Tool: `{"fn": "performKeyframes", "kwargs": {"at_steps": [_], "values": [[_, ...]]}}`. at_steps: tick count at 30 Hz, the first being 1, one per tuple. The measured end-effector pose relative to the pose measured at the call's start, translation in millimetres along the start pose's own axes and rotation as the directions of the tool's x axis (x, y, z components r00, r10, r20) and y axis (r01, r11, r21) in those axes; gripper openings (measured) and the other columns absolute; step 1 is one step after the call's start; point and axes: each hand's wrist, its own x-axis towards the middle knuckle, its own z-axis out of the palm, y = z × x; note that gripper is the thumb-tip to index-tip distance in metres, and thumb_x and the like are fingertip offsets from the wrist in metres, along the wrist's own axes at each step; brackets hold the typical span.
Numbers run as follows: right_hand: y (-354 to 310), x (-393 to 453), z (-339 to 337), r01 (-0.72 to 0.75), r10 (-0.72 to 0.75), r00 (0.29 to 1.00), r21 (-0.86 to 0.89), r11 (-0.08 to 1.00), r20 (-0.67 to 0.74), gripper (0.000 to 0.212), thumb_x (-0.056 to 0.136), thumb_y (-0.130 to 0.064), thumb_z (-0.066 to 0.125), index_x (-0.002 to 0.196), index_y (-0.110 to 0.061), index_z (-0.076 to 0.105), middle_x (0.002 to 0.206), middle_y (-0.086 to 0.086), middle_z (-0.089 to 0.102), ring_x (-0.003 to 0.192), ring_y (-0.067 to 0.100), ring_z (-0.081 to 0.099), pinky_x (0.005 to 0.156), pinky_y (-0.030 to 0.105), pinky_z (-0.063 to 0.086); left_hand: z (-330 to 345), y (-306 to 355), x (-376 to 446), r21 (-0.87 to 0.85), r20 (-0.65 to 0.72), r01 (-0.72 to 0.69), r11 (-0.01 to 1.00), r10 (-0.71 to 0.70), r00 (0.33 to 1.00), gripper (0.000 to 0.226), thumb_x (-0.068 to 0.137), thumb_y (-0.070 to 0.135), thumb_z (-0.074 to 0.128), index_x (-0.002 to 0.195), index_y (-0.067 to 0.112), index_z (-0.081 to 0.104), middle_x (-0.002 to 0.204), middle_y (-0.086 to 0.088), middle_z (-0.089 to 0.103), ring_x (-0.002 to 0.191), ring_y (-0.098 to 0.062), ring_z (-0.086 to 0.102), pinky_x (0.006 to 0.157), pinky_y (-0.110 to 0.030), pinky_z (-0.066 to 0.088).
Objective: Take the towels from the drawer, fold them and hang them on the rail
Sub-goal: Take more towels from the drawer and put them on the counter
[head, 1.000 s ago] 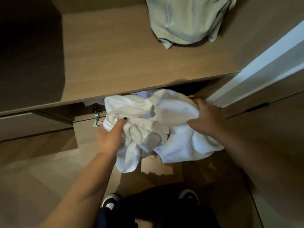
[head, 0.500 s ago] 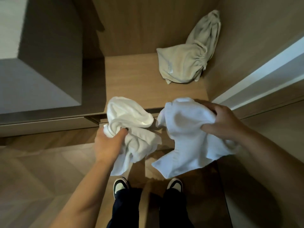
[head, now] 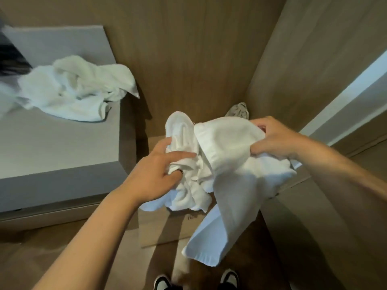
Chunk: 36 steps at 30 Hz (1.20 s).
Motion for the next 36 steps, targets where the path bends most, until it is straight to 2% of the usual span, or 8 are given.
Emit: {"fn": "performKeyframes", "kwargs": {"at_steps": [5,8,15,20,23,27,32,36], "values": [[-53.2,-2.3,-7.5,0.086,-0.057,0.992,0.281,0.956,-0.112,0.051,0.052,0.005,0.056,0.100,0.019,0.061,0.086,0.019,0.057,0.077,0.029,0.055,0.067,0.036,0.045,-45.2,34.5,-0.4,-0.021,-0.122,-0.034,0.999,0.031,0.992,0.052,0.067,0.072,0.060,0.114,0.051,0.059,0.125,0.016,0.037,0.101,-0.009,0.052,0.085,-0.035,0.052],[-83.2,-5.2,-5.8,0.138,-0.089,0.987,0.421,0.897,-0.135,0.037,0.051,0.006,0.052,0.083,0.002,0.069,0.075,0.012,0.062,0.066,0.023,0.061,0.062,0.032,0.049,-65.1,51.9,-2.9,0.006,-0.199,-0.013,1.000,0.014,0.980,0.054,0.060,0.081,0.059,0.104,0.049,0.057,0.118,0.017,0.034,0.092,-0.006,0.051,0.075,-0.030,0.050],[-111.1,-9.3,-16.2,0.172,-0.150,0.985,0.494,0.852,-0.084,0.041,0.053,0.002,0.050,0.075,-0.018,0.077,0.076,0.006,0.071,0.071,0.022,0.070,0.063,0.034,0.058,-123.0,69.7,-10.5,0.058,-0.371,-0.091,0.994,0.106,0.922,0.028,0.094,0.051,0.050,0.092,0.030,0.069,0.127,0.008,0.046,0.090,-0.014,0.054,0.076,-0.037,0.050],[-113.7,-15.7,-24.7,0.098,-0.066,0.992,0.340,0.935,-0.103,0.037,0.057,-0.004,0.058,0.091,-0.016,0.069,0.083,0.002,0.072,0.086,0.026,0.067,0.071,0.036,0.054,-158.6,87.5,-3.6,0.010,-0.444,-0.100,0.995,0.094,0.891,0.035,0.093,0.043,0.053,0.069,0.017,0.058,0.102,0.002,0.052,0.088,-0.016,0.055,0.080,-0.044,0.050],[-126.0,-16.4,-28.5,0.044,-0.030,0.982,0.075,0.996,-0.189,0.049,0.076,0.000,0.064,0.120,-0.020,0.056,0.116,0.002,0.065,0.109,0.024,0.060,0.084,0.036,0.053,-169.2,107.3,3.6,0.087,-0.480,-0.076,0.993,0.108,0.871,0.037,0.087,0.046,0.051,0.061,0.020,0.053,0.095,0.005,0.052,0.086,-0.016,0.055,0.077,-0.043,0.050],[-164.2,-29.4,-26.8,0.313,-0.324,0.826,-0.102,0.944,-0.461,0.078,0.072,-0.022,0.069,0.142,-0.035,0.037,0.143,-0.009,0.039,0.131,0.010,0.039,0.108,0.036,0.038,-187.5,138.1,19.0,0.239,-0.514,0.029,0.971,0.101,0.852,0.033,0.077,0.051,0.043,0.057,0.026,0.045,0.097,0.004,0.053,0.081,-0.023,0.056,0.064,-0.034,0.043],[-197.8,-32.9,3.4,0.406,-0.545,0.819,-0.491,0.771,-0.179,0.106,0.064,-0.069,0.067,0.152,-0.036,0.016,0.154,-0.011,0.027,0.141,0.013,0.029,0.112,0.041,0.033,-214.1,169.5,35.1,0.268,-0.590,0.048,0.962,0.125,0.798,0.034,0.075,0.049,0.043,0.055,0.022,0.039,0.091,0.001,0.050,0.078,-0.025,0.052,0.063,-0.033,0.034],[-204.6,-19.5,7.8,0.331,-0.491,0.822,-0.460,0.824,-0.288,0.115,0.066,-0.072,0.067,0.155,-0.030,0.008,0.159,-0.012,0.013,0.145,0.015,0.023,0.112,0.046,0.035,-234.6,177.1,32.4,0.151,-0.692,0.013,0.988,0.096,0.715,0.035,0.072,0.039,0.045,0.052,0.015,0.030,0.056,-0.006,0.037,0.055,-0.023,0.036,0.053,-0.036,0.033]]}}
